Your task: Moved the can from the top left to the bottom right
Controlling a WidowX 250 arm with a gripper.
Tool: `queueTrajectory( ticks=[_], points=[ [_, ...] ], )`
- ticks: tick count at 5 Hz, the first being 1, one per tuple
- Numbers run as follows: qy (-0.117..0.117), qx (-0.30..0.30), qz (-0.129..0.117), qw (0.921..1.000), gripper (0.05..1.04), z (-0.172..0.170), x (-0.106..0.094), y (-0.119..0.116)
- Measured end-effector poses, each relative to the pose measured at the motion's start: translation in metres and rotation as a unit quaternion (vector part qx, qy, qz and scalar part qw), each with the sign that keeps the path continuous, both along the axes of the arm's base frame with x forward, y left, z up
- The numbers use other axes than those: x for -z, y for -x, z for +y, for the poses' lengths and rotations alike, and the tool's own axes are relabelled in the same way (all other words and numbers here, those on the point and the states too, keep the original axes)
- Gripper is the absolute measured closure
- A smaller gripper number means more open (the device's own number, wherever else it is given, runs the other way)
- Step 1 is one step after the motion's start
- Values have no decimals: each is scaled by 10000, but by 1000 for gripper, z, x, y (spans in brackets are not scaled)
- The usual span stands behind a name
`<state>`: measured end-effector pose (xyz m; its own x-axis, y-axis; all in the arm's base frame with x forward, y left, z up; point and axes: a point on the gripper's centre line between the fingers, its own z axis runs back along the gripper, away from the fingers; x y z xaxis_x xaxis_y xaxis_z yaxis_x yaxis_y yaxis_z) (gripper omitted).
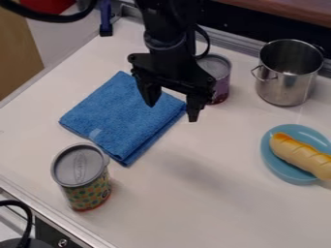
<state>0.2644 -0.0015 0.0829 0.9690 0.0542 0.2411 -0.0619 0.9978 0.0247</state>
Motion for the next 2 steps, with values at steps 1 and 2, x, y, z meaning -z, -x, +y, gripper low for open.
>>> queueTrajectory(
  ticks=[1,2],
  points=[
    [5,-29,83,10000,86,0,5,3],
    [-101,-322,-460,9984,86,10,4,-17]
  ],
)
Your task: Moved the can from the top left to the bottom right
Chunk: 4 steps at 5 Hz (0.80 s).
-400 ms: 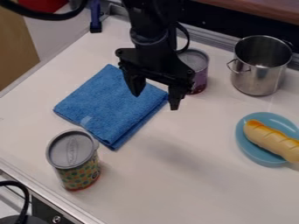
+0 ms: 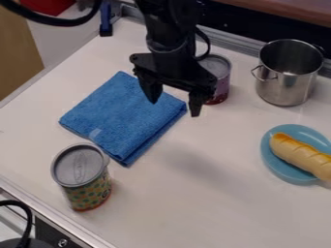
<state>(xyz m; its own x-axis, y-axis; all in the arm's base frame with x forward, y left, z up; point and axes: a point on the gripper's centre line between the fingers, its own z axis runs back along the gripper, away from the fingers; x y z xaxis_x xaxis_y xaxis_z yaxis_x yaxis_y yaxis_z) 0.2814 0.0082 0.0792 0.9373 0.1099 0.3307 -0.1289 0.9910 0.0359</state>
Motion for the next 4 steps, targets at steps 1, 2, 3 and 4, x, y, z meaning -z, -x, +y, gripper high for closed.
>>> queueTrajectory(
  ticks=[1,2,3,4],
  points=[
    [12,-245,-279,9993,86,10,-5,-29],
    [-90,-618,-688,9957,86,22,-11,-68],
    [-77,-934,-682,9933,86,31,-14,-103],
    [-86,-1280,-695,9893,86,38,-14,-128]
  ],
)
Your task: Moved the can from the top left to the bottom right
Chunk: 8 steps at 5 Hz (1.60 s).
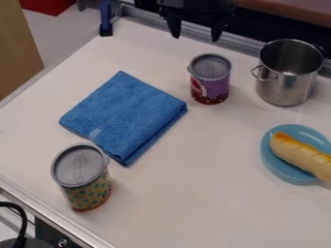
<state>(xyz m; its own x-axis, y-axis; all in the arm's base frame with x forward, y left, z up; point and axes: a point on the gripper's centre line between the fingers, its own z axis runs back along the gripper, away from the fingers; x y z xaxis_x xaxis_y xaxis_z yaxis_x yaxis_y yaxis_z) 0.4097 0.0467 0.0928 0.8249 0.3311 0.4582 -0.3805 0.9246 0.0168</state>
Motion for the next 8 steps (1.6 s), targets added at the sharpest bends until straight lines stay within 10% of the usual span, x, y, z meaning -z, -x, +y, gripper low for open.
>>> queueTrajectory(
  ticks=[3,6,8],
  points=[
    [122,-109,150,9998,86,4,37,-54],
    [75,-243,487,9985,86,3,71,-41],
    [21,-1342,575,9893,86,3,74,-29]
  ],
)
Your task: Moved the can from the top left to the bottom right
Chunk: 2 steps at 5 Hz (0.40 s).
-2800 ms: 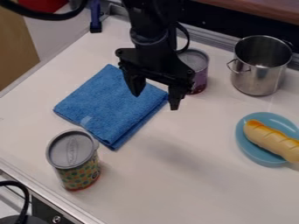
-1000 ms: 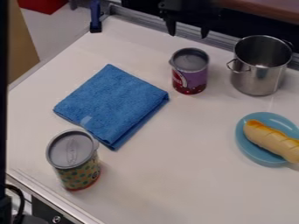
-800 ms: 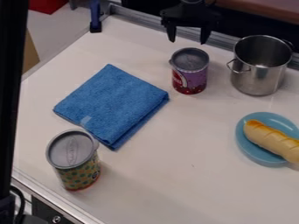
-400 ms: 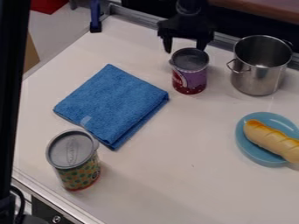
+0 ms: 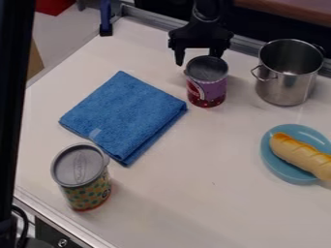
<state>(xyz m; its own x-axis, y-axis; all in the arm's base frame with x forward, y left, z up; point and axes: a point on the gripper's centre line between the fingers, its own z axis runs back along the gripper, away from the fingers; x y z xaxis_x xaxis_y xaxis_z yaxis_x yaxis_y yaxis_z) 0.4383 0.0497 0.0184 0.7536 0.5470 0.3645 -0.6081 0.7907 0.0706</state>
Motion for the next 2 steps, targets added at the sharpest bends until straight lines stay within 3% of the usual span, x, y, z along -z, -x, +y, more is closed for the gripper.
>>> queueTrajectory(
  ticks=[2],
  points=[
    [89,-476,-38,9988,86,-16,1,17]
  ],
)
